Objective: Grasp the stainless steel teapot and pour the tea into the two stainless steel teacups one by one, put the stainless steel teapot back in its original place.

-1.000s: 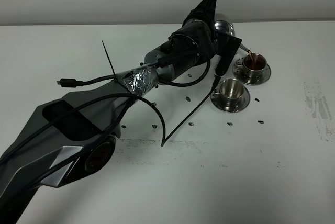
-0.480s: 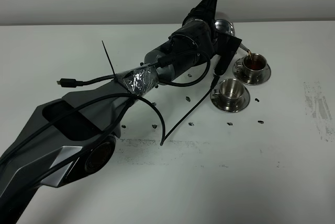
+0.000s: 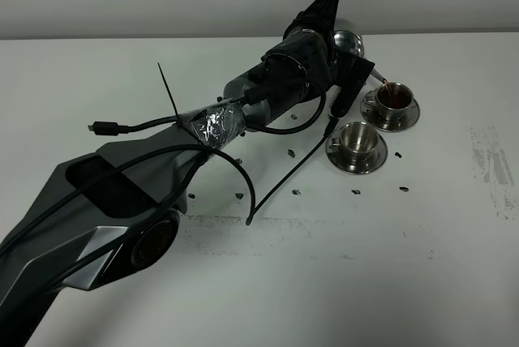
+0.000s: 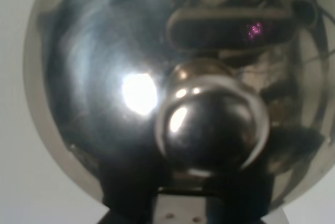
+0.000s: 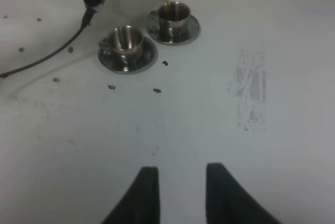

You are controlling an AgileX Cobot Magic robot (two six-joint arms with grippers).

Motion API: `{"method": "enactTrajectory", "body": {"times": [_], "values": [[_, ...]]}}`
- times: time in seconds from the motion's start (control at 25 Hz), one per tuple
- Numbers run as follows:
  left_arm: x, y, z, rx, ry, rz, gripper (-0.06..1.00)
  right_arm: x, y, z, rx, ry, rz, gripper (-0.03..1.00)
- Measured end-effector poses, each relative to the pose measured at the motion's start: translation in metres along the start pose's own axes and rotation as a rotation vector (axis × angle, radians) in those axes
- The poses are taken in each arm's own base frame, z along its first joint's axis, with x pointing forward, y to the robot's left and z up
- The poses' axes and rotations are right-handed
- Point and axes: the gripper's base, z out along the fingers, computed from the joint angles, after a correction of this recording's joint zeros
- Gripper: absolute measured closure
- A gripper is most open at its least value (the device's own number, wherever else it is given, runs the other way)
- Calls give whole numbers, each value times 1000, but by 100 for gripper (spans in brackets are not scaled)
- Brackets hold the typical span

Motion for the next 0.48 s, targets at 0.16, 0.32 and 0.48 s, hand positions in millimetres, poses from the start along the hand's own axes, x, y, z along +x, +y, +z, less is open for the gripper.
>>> {"method": "enactTrajectory", "body": {"times": [0.16, 0.32, 0.48], "values": [[0, 0, 0, -1, -1, 1, 77, 0, 0, 0, 0, 0, 0, 73], [0, 0, 0, -2, -1, 2, 77, 0, 0, 0, 0, 0, 0, 73], [0, 0, 0, -3, 0, 3, 77, 0, 0, 0, 0, 0, 0, 73]]}}
